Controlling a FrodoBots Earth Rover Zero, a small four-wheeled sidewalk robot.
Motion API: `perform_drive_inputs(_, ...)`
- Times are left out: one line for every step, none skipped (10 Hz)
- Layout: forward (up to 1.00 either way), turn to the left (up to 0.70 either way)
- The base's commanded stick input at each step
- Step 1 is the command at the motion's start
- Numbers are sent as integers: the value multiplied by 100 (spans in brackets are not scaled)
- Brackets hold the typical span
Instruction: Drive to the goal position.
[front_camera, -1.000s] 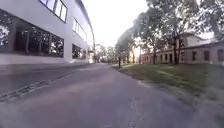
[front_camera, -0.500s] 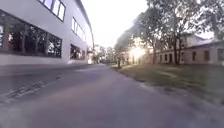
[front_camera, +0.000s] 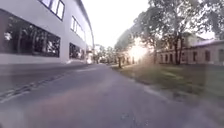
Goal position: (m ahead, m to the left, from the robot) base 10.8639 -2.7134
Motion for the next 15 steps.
perform_drive_inputs(70, 0)
perform_drive_inputs(70, 0)
perform_drive_inputs(70, 0)
perform_drive_inputs(70, 0)
perform_drive_inputs(70, 0)
perform_drive_inputs(70, 0)
perform_drive_inputs(70, 0)
perform_drive_inputs(70, 0)
perform_drive_inputs(70, 0)
perform_drive_inputs(70, 0)
perform_drive_inputs(70, 0)
perform_drive_inputs(70, 0)
perform_drive_inputs(70, 0)
perform_drive_inputs(70, 0)
perform_drive_inputs(70, 0)
